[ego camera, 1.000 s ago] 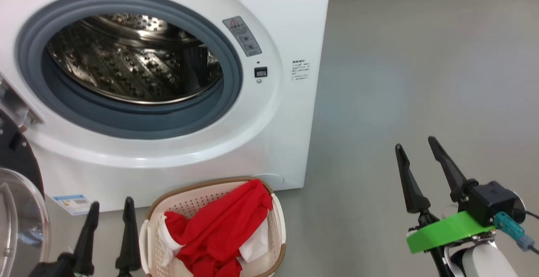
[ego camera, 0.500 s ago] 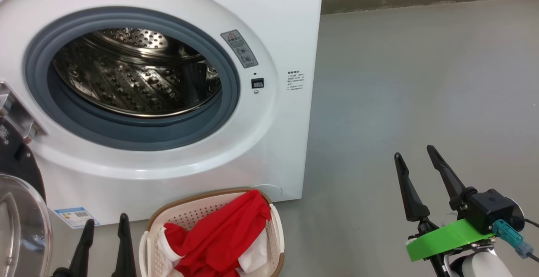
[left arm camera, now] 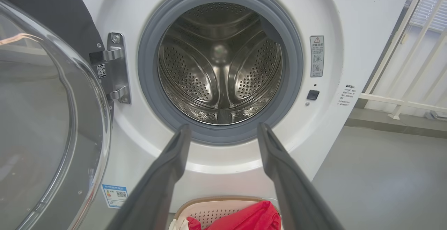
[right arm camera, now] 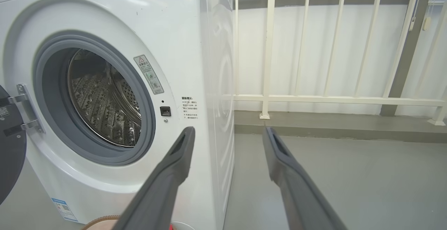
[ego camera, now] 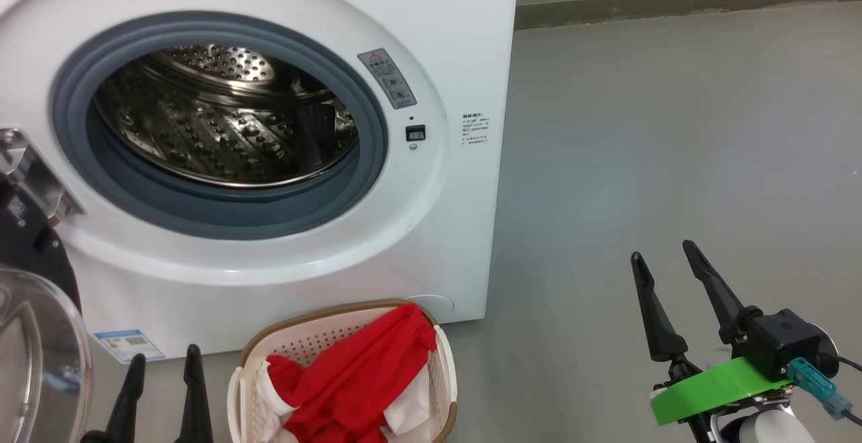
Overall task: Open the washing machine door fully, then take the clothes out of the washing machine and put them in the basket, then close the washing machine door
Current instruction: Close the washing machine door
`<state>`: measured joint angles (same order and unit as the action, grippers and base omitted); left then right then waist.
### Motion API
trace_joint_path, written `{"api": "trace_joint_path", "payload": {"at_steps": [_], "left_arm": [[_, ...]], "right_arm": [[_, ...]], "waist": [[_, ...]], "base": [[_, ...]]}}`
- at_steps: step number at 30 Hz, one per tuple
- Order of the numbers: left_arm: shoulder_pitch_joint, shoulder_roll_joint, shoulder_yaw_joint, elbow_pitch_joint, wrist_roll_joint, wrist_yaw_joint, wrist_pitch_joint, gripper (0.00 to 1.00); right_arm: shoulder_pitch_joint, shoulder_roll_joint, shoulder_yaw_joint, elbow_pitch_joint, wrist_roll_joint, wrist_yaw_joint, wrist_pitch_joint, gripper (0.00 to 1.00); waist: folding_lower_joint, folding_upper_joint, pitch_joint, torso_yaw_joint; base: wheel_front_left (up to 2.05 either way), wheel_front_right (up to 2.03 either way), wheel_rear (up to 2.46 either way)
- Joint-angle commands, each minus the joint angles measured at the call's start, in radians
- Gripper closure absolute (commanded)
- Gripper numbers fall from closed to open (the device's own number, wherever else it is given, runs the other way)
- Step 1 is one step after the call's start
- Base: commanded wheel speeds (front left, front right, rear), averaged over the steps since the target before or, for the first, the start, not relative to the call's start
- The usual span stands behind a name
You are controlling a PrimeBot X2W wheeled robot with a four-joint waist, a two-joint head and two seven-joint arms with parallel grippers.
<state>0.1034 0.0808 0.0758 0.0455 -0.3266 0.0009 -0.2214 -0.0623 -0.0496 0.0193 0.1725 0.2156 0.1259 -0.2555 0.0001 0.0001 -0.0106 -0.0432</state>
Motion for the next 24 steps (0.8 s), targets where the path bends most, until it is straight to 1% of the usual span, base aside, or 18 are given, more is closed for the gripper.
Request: {"api": "trace_joint_path", "payload": {"at_steps": [1, 10, 14, 17, 24], "left_arm": [[-0.012, 0.017, 0.034, -0.031, 0.003, 0.006, 0.001, 0.00], [-0.010, 0.024, 0.024, -0.042, -0.001, 0.007, 0.006, 0.00], [-0.014, 0.027, 0.019, -0.045, -0.003, 0.003, 0.002, 0.00], [-0.015, 0.029, 0.011, -0.043, -0.010, -0.007, 0.006, 0.00], [-0.016, 0.026, 0.007, -0.038, -0.012, 0.003, 0.005, 0.00]], "right_arm": [[-0.011, -0.001, 0.026, -0.023, -0.011, 0.005, -0.006, 0.00], [-0.014, -0.001, 0.032, -0.015, -0.008, 0.005, -0.006, 0.00], [-0.017, -0.001, 0.031, -0.013, -0.009, 0.005, -0.006, 0.00], [-0.019, -0.001, 0.031, -0.011, -0.010, 0.005, -0.006, 0.00], [-0.019, -0.001, 0.034, -0.010, -0.010, 0.005, -0.006, 0.00]], "waist": [[-0.0001, -0.0001, -0.001, 0.001], [-0.0001, -0.0001, 0.011, 0.005], [-0.0001, -0.0001, 0.014, 0.007], [-0.0001, -0.0001, 0.014, 0.009], [-0.0001, -0.0001, 0.011, 0.014]], "base": [[-1.19, 1.04, 0.15], [-1.69, 1.58, 0.11], [-1.25, 1.25, 0.00], [-0.77, 0.77, 0.00], [-0.17, 0.17, 0.00]]}}
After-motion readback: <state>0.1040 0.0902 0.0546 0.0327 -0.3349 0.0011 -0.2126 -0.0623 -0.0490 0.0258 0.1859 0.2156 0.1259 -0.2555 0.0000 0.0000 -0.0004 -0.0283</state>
